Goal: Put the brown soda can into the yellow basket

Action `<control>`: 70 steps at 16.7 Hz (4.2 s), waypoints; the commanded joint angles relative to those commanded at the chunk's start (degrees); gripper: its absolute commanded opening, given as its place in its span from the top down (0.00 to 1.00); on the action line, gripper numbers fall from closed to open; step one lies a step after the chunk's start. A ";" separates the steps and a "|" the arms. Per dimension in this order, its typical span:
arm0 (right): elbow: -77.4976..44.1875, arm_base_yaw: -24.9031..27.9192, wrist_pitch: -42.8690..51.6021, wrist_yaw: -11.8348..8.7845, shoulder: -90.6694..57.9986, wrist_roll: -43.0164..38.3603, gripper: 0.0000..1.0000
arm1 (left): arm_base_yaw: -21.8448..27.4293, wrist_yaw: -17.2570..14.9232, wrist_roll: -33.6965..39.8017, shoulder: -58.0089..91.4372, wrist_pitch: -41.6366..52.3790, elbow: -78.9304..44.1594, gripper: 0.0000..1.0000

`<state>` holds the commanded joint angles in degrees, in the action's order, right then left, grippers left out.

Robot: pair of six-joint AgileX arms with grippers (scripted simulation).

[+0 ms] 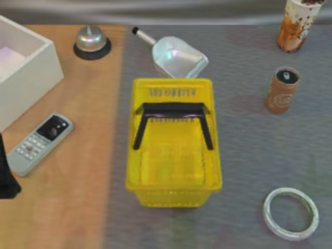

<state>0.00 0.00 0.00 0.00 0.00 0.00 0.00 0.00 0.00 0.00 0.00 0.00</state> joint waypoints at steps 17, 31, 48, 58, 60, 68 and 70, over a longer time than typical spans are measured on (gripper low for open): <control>-53.30 1.51 39.85 1.77 -58.42 9.98 0.00 | 0.00 0.00 0.00 0.00 0.00 0.00 0.00; -129.57 8.54 81.21 1.05 -135.17 28.69 0.00 | 0.00 0.00 0.00 0.00 0.00 0.00 0.00; -134.02 10.35 76.98 0.40 -147.15 32.28 0.00 | 0.00 0.00 0.00 0.00 0.00 0.00 0.00; -130.02 10.40 73.09 0.40 -146.89 32.23 0.23 | 0.00 0.00 0.00 0.00 0.00 0.00 0.00; -130.02 10.40 73.09 0.40 -146.89 32.23 0.38 | 0.00 0.00 0.00 0.00 0.00 0.00 0.00; -130.02 10.40 73.09 0.40 -146.89 32.23 0.98 | 0.00 0.00 0.00 0.00 0.00 0.00 0.00; -130.02 10.40 73.09 0.40 -146.89 32.23 1.00 | 0.00 0.00 0.00 0.00 0.00 0.00 0.00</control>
<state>-130.02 10.40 73.09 0.40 -146.89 32.23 0.00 0.00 0.00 0.00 0.00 0.00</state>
